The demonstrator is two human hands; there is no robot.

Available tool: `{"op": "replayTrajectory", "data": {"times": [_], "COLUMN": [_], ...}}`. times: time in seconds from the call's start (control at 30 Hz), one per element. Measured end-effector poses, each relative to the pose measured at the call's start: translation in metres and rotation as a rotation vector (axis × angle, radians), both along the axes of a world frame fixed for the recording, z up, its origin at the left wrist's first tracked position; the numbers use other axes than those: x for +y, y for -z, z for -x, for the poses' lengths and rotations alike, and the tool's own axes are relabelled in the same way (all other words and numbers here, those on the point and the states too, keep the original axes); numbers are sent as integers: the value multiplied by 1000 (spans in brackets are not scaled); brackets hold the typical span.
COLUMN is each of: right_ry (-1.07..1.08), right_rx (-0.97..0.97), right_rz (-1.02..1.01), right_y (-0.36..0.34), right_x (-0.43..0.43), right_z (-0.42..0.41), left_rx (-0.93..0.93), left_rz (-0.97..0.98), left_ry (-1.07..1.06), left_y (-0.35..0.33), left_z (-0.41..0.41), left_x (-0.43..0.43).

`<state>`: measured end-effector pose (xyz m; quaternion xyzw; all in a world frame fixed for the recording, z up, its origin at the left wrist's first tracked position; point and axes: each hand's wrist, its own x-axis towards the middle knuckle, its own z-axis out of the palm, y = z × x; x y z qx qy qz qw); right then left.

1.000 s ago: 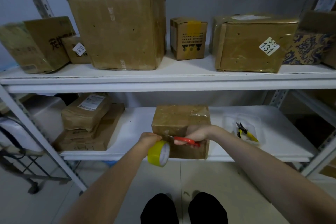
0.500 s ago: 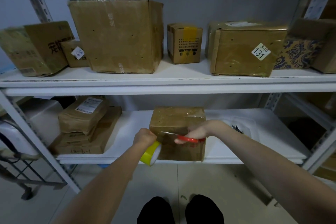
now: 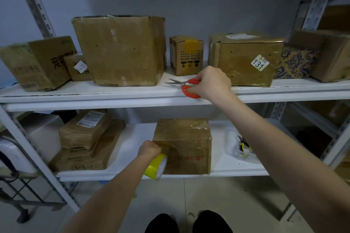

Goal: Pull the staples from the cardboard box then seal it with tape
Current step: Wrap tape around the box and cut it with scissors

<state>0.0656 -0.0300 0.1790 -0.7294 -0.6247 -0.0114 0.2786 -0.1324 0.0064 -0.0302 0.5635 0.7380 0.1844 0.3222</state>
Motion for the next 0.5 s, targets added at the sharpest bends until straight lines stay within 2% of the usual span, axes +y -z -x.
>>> {"op": "replayTrajectory", "data": {"times": [0.1,0.2,0.27,0.33,0.4,0.43,0.5], "right_ry": [27,-53,-99,-143,-331,-457,-606], "right_rx": [-26,29,-4,-96,-99,-113,-276], "right_rz": [36,76,85,-99,-330,-356,-216], "right_y": [-4,-3,-2,1,14,26,62], "right_x": [22,41,42,28,4,-7,-16], "right_z": [9,12,13,21,38,47,63], "left_rx": [1,-5,-1,-7,-23,-23,-24], "left_rz": [5,2,3,4,5,0,-4], "left_ry": [-4,-15,-14,-9,0,3,12], "left_y": [1,3,2,3,3,4,7], "left_z": [0,0,-1,-1,0,1,5], "left_x": [0,2,1,1,0,-1,-3]}}
